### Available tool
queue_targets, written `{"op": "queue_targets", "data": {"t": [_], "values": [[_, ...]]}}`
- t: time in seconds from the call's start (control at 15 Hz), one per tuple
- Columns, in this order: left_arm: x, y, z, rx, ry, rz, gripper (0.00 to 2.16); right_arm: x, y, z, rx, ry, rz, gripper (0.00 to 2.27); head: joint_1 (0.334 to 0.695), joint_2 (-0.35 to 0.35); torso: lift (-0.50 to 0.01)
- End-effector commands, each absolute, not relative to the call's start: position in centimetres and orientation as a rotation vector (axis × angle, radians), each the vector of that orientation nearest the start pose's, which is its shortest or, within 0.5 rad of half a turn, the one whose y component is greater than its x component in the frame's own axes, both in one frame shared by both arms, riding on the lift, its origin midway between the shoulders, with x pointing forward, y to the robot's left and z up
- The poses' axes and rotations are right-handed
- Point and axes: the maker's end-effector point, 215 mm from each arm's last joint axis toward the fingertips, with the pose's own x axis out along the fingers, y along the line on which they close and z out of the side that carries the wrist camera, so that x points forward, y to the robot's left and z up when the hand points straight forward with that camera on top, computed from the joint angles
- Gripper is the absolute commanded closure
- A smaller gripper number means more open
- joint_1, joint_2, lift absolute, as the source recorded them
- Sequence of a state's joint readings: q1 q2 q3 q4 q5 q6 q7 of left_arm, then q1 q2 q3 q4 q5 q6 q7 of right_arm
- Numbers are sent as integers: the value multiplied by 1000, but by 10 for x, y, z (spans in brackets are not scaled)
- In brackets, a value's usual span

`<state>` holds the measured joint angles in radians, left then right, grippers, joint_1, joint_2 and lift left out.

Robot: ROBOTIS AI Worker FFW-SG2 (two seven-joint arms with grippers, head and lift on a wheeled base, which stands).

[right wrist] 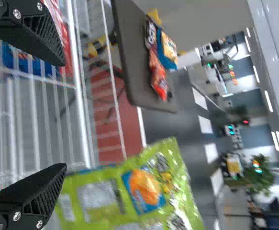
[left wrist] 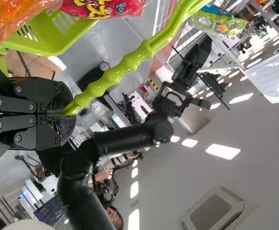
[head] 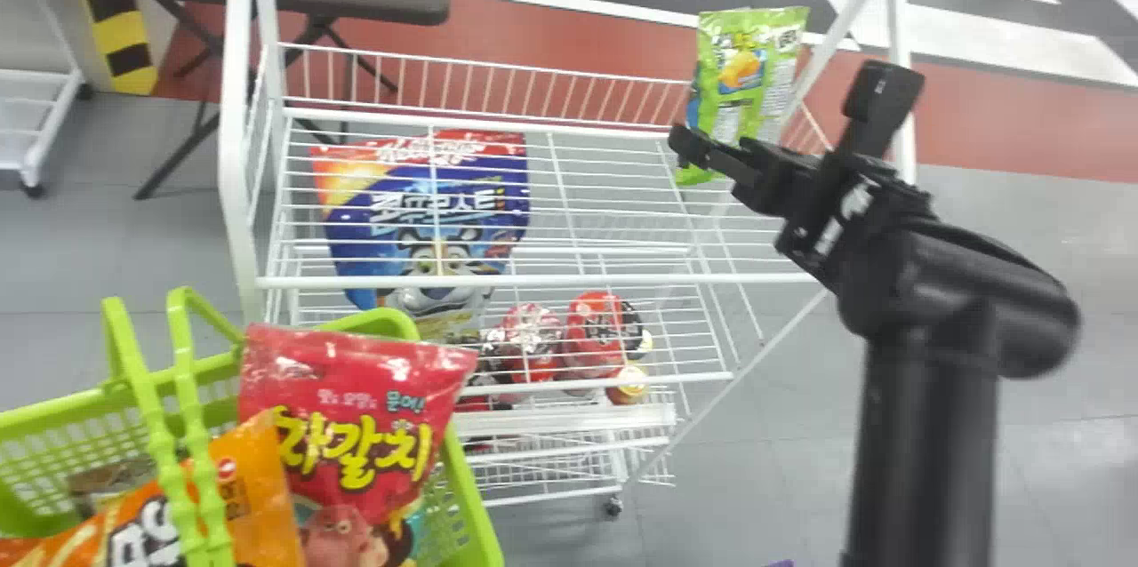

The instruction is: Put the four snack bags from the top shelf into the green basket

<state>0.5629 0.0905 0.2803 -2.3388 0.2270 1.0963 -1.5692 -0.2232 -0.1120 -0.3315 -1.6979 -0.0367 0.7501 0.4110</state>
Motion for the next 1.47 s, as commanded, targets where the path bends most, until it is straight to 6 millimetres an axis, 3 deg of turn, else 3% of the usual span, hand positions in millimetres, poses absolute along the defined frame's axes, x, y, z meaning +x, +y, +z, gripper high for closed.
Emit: {"op": "queue_targets", "data": {"t": [0.0, 0.27, 0.47, 0.53, 0.6, 0.73, 0.8, 0.93, 1.2, 1.4], "values": [[213, 108, -322, -711, 612, -1337, 2148, 659, -386, -340, 31, 347, 18, 60, 695, -337, -3], [217, 110, -327, -722, 614, -1331, 2148, 710, -397, -364, -151, 386, -37, 63, 695, -342, -3], [218, 113, -329, -726, 615, -1322, 2148, 723, -421, -385, -222, 453, -118, 60, 695, -344, -3], [219, 114, -330, -729, 615, -1318, 2148, 723, -425, -392, -236, 481, -125, 167, 695, -347, -3], [219, 114, -330, -727, 612, -1318, 2148, 723, -430, -395, -244, 504, -127, 549, 695, -350, -3], [220, 114, -331, -727, 609, -1319, 2148, 720, -439, -397, -237, 518, -152, 2084, 695, -350, -3], [222, 115, -330, -724, 607, -1319, 2148, 718, -443, -398, -248, 523, -176, 2256, 695, -350, -3], [223, 116, -331, -726, 607, -1316, 2148, 710, -447, -405, -230, 522, -191, 2256, 695, -350, -3], [225, 119, -332, -729, 604, -1307, 2148, 693, -450, -397, -163, 504, -217, 2256, 695, -350, -3], [226, 124, -332, -727, 602, -1294, 2148, 657, -436, -376, -42, 481, -185, 2256, 695, -350, -3]]}}
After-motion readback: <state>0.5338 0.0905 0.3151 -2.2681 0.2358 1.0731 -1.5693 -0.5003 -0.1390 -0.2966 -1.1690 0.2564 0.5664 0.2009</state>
